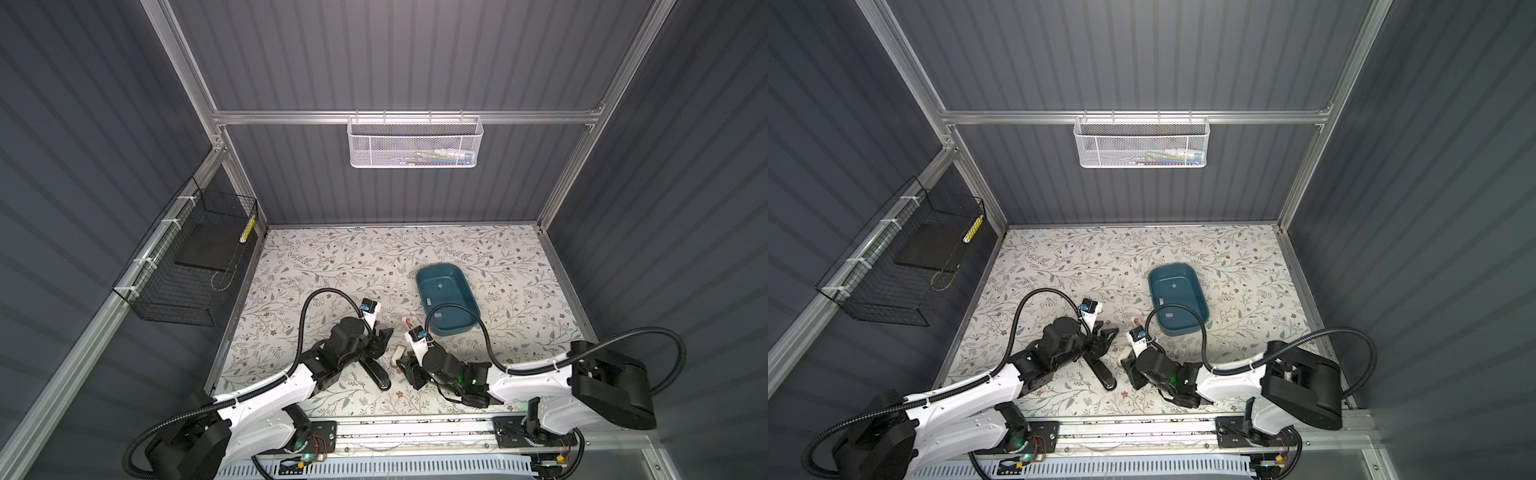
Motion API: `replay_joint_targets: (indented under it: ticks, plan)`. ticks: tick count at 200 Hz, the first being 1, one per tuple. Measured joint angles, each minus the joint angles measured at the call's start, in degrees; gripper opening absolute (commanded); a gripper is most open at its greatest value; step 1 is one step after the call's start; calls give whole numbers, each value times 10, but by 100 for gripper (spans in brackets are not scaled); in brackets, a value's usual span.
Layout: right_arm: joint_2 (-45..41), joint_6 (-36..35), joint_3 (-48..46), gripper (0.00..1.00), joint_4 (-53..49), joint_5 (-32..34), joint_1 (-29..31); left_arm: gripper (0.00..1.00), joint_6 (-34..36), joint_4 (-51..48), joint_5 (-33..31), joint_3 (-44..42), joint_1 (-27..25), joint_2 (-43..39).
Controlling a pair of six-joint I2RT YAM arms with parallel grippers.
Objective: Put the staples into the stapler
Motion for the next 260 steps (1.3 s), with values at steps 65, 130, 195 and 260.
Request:
replay_joint_targets:
  ticks: [65,130,195,260]
  plan:
    - [-41,-19,-41,60,-48,93,-24,73,-6,0,0,7,0,35]
    - [51,-23,-42,64,-29,94,-70,81,-10,0,12,33,0,58]
    - [115,-40,-29,64,66,90,-110,83,-10,3,14,34,0,71]
    - [139,-64,-19,57,105,54,-116,84,-10,11,13,36,0,83]
